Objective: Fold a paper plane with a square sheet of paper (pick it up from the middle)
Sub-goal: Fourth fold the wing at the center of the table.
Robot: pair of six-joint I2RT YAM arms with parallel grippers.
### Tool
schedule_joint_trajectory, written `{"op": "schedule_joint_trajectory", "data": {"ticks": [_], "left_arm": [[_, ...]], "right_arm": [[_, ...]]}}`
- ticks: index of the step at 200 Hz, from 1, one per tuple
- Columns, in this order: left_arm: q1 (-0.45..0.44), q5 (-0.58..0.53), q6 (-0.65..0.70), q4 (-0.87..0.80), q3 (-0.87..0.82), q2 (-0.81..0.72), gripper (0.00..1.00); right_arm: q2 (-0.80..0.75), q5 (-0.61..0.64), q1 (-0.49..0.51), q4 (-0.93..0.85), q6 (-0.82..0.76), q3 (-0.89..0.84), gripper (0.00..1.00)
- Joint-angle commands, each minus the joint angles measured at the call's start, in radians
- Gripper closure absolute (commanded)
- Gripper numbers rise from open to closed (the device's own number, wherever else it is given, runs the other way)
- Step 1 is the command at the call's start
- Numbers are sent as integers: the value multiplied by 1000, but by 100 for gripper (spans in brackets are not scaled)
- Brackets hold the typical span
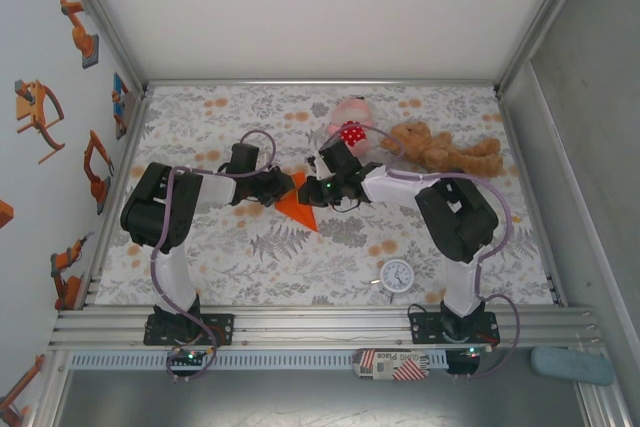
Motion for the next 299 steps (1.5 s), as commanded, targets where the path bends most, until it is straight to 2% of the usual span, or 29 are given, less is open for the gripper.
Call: {"op": "schedule_joint_trajectory", "data": {"ticks": [1,130,188,248,299], "left_arm": [[5,-12,20,-33,-3,31,88],[5,30,21,-66,57,-43,82],[8,40,23,-60,35,-109,79],[0,51,16,-9,-62,-146,80],[-38,64,26,-5,-57,-111,83]], "right_arm": [[29,-4,10,-40,-5,32,89],[69,74,12,-88,-6,2,90],[72,91,12,-93,0,-13,91],[81,112,10,-95,19,-27,93],[89,116,10,-108,16,-33,94]]}}
